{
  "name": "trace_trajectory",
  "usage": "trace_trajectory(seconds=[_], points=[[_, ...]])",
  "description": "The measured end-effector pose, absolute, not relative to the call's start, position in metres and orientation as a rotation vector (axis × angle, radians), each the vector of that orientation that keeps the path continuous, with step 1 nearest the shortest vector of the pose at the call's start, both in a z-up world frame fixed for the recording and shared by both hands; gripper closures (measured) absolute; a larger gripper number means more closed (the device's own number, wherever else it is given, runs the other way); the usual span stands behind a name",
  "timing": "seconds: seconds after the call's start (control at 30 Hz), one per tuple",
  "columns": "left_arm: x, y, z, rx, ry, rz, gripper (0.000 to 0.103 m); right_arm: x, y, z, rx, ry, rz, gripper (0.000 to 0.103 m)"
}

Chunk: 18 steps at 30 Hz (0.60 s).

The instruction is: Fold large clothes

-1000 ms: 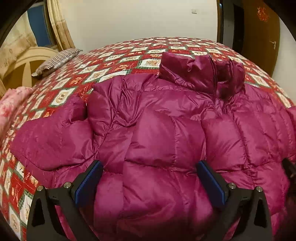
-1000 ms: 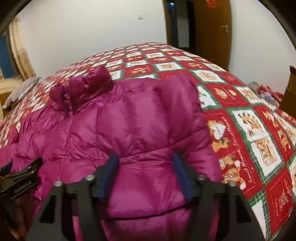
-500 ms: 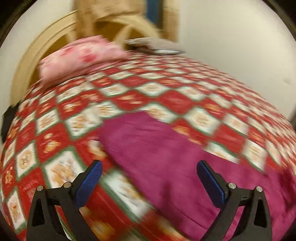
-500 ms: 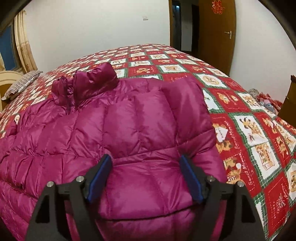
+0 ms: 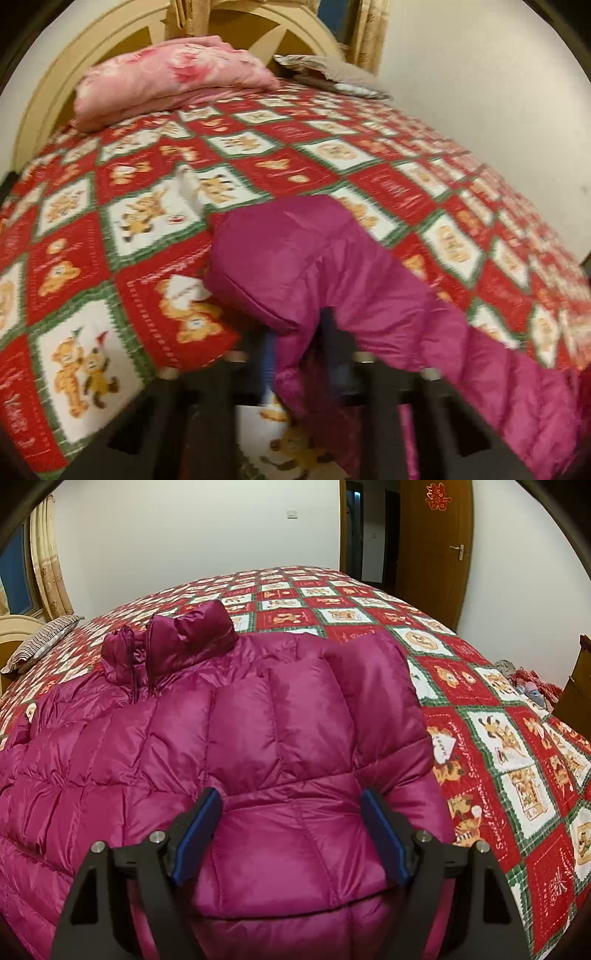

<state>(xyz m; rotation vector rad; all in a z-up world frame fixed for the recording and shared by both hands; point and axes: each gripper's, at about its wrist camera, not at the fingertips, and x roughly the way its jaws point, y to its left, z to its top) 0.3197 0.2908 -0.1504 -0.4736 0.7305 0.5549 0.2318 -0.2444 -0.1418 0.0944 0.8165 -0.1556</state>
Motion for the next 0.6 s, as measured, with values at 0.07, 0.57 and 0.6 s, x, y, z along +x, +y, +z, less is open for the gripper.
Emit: trace_trajectory(seconds=[0.07,0.57,0.6], points=[[0.322,0.290,-0.140,-0.480,0.710,0.505,0.095,0.232,-0.245,-0.142,0.098,0.815,-0.153,0.022],[0.259,-0.003,-0.007,0.045,0.357,-0.260,0.095,0.230,-0.248,-0.142,0.125,0.802,-0.143,0.022],[0.255,-0.025,-0.010,0.062,0.362,-0.315,0.095,0.230,-0.248,-0.142,0.127,0.801,-0.142,0.022]])
